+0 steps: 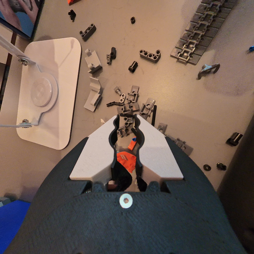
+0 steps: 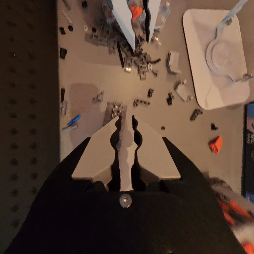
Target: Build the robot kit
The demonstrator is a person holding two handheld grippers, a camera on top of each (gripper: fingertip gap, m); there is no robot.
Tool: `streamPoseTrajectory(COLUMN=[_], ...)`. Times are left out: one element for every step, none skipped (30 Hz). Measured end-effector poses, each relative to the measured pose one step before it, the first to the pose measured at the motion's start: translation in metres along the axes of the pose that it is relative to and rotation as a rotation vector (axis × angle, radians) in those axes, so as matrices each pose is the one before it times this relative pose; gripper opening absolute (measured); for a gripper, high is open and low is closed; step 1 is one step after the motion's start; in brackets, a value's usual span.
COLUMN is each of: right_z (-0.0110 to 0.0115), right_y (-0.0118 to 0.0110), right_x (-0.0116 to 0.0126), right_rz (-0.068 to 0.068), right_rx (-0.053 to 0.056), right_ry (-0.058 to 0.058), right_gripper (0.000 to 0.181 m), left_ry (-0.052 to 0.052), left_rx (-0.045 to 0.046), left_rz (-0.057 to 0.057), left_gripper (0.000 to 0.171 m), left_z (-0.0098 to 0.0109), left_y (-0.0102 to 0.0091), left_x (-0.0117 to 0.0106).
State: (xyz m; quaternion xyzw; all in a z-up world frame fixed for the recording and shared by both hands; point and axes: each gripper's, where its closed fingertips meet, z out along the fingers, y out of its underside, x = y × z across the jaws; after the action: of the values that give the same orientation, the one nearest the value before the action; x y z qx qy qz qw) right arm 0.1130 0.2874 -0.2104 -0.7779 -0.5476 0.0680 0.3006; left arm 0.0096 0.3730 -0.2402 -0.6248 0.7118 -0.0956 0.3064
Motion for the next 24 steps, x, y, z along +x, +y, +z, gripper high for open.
streamPoseTrajectory(right_z=[0.01078,0.01082,0.01023,0.00997,0.00956,0.00871,0.00789,0.00657,0.00568,0.00459,0.00360,0.00253,0.00144,-0.00016,-0.00093,-0.00057,0.00025,0.00170,0.00277,0.00320,0.00331,0.00350,0.00318,0.00277], right_y=[-0.00826,-0.00814,-0.00882,-0.00695,-0.00320,-0.00001,-0.00030,-0.00308,-0.00276,-0.00014,0.00085,0.00149,-0.00007,-0.00381,-0.00607,-0.00690,-0.00633,-0.00433,-0.00198,-0.00074,-0.00003,0.00102,0.00170,0.00178], right_x=[0.00327,0.00494,0.00362,0.00022,0.00459,0.00982,0.00608,0.00203,0.00183,0.00085,0.00152,0.00225,0.00041,-0.00217,-0.00216,-0.00009,0.00133,0.00080,0.00139,0.00264,0.00083,-0.00036,0.00120,0.00070], right_rz=[-0.0123,-0.0185,-0.0198,-0.0214,-0.0147,-0.0113,-0.0122,0.0018,0.0190,0.0145,0.0051,0.0052,-0.0017,-0.0135,-0.0153,-0.0165,-0.0200,-0.0184,-0.0156,-0.0124,-0.0017,0.0047,-0.0012,-0.0002], right_rx=[0.0143,0.0176,0.0262,0.0180,-0.0050,-0.0228,-0.0167,0.0077,0.0091,-0.0050,-0.0092,-0.0130,-0.0027,0.0215,0.0335,0.0326,0.0277,0.0149,0.0013,-0.0024,-0.0022,-0.0056,-0.0059,-0.0058], right_ry=[-0.0034,0.0041,-0.0076,-0.0343,-0.0154,0.0146,-0.0045,-0.0247,-0.0250,-0.0256,-0.0131,-0.0023,-0.0076,-0.0184,-0.0191,-0.0101,-0.0030,-0.0093,-0.0078,-0.0010,-0.0151,-0.0231,-0.0108,-0.0118], right_gripper=[0.014,0.016,0.013,0.014,0.016,0.015,0.015,0.014,0.014,0.015,0.015,0.016,0.018,0.020,0.021,0.021,0.019,0.019,0.020,0.020,0.021,0.022,0.021,0.020], left_ry=[0.0044,0.0033,0.0033,0.0009,-0.0015,0.0022,-0.0008,0.0005,0.0018,0.0032,0.0034,0.0015,-0.0002,-0.0020,-0.0008,-0.0014,-0.0021,-0.0014,0.0010,0.0005,0.0009,0.0005,0.0016,0.0021], left_rx=[-0.00427,-0.00380,-0.00582,-0.00636,-0.00167,0.00161,0.00304,0.00157,-0.00031,-0.00216,-0.00316,-0.00316,-0.00212,0.00286,0.00700,0.00685,0.00311,0.00034,-0.00171,-0.00343,-0.00484,-0.00323,-0.00015,0.00223], left_rz=[0.0028,0.0018,0.0018,0.0015,-0.0031,-0.0062,-0.0041,-0.0024,-0.0005,0.0017,0.0033,0.0041,0.0016,-0.0014,-0.0031,-0.0037,-0.0025,-0.0003,-0.0005,0.0000,0.0011,0.0004,-0.0007,-0.0008], left_gripper=[0.021,0.021,0.021,0.021,0.020,0.021,0.020,0.020,0.020,0.020,0.020,0.020,0.020,0.020,0.020,0.020,0.020,0.020,0.020,0.020,0.020,0.020,0.020,0.020], left_z=[0.00149,0.00150,0.00154,0.00123,0.00039,-0.00011,-0.00003,0.00022,0.00053,0.00070,0.00078,0.00046,-0.00034,-0.00100,-0.00154,-0.00156,-0.00117,-0.00067,0.00001,0.00030,0.00048,0.00025,0.00011,-0.00020], left_y=[-0.00003,0.00038,0.00113,0.00162,0.00119,0.00087,0.00053,0.00059,0.00053,0.00049,0.00059,0.00062,0.00065,0.00030,-0.00046,-0.00057,-0.00012,0.00021,0.00056,0.00070,0.00109,0.00088,0.00035,-0.00017], left_x=[0.00107,0.00054,0.00059,-0.00003,-0.00061,-0.00045,-0.00075,-0.00042,-0.00001,0.00037,0.00062,0.00043,-0.00022,-0.00075,-0.00060,-0.00077,-0.00060,-0.00008,0.00027,0.00024,0.00012,0.00004,0.00005,0.00008])
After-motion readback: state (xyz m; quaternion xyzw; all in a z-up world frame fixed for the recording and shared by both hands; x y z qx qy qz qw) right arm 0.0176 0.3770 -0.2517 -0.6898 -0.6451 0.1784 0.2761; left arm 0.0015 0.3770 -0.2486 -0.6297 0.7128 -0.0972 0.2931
